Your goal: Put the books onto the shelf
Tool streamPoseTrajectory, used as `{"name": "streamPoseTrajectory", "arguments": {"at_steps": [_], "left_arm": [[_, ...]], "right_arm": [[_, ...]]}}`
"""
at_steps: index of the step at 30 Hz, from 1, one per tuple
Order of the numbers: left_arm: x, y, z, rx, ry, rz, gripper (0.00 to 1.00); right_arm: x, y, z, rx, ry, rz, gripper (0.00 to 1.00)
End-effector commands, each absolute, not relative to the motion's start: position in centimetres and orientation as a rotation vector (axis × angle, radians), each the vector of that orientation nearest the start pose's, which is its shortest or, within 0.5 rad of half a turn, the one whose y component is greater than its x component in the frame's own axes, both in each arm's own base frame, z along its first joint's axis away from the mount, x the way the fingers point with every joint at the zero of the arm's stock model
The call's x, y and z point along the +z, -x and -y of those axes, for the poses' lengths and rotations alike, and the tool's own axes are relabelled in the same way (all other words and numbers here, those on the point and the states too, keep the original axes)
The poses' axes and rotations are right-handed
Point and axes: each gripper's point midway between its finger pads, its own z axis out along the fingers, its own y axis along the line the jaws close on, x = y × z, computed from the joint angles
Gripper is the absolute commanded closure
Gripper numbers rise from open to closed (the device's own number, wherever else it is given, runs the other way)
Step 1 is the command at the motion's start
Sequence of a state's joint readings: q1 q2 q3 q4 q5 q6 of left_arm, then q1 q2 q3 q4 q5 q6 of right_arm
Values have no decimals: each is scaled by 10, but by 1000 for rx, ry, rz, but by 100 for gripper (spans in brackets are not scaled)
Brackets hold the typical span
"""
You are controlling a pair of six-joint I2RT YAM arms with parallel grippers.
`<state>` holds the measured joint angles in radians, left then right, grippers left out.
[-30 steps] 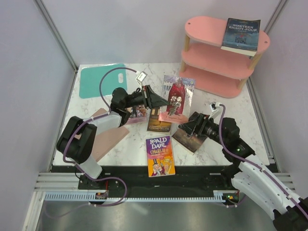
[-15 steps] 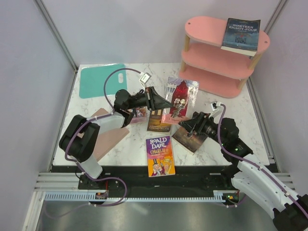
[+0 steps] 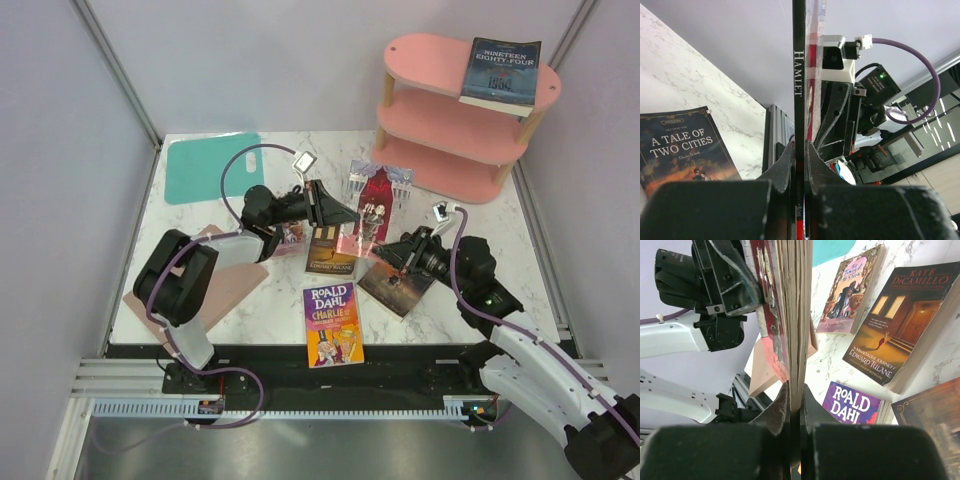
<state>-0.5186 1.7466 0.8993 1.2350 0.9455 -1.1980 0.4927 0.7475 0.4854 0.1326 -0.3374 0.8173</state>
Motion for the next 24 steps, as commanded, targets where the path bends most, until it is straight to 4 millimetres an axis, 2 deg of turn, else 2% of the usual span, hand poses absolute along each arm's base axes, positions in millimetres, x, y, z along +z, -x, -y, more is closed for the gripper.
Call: {"name": "streamPoseTrajectory", "arguments": {"at_steps": [1, 2, 5, 8, 9, 10, 11, 12, 14, 15, 17, 18, 19, 21, 23, 24], "left_arm": [[289, -280, 356, -1950, -548, -1533, 90], [285, -282, 357, -1928, -560, -1537, 77], [266, -287, 357, -1865, -569, -1608, 55], [243, -293, 347, -1750, -527, -1691, 45], [236, -299, 344, -1697, -487, -1718, 43], [224, -297, 336, -1649, -442, -1805, 43], [211, -300, 331, -1559, -451, -1841, 41], [197, -309, 323, -1459, -376, -1895, 40], [185, -308, 307, -1332, -339, -1969, 37], [176, -309, 299, -1269, -297, -1992, 36], [176, -305, 289, -1214, -279, -1997, 32], [169, -299, 284, -1203, -274, -2015, 31], [173, -295, 282, -1203, -280, -2001, 31], [163, -285, 278, -1207, -276, -2025, 30], [164, -276, 278, -1241, -286, -2016, 30], [156, -269, 276, -1254, -286, -2034, 30]], "right_arm": [[251, -226, -221, 1240, -9, -1827, 100], [250, -230, -216, 1210, -37, -1823, 100], [242, -236, -212, 1168, -73, -1853, 100], [242, -243, -210, 1142, -84, -1865, 100], [238, -248, -210, 1128, -91, -1885, 100], [243, -251, -210, 1124, -84, -1877, 100], [240, -256, -210, 1115, -87, -1891, 100], [245, -262, -208, 1108, -92, -1882, 100], [243, -270, -209, 1105, -90, -1905, 100], [250, -277, -205, 1097, -90, -1890, 100], [249, -285, -205, 1103, -89, -1907, 100], [257, -292, -200, 1096, -92, -1886, 100], [258, -294, -200, 1112, -80, -1889, 100], [260, -306, -192, 1117, -98, -1880, 100], [261, -312, -191, 1184, -77, -1874, 100], [259, -320, -180, 1187, -106, -1870, 100]]}}
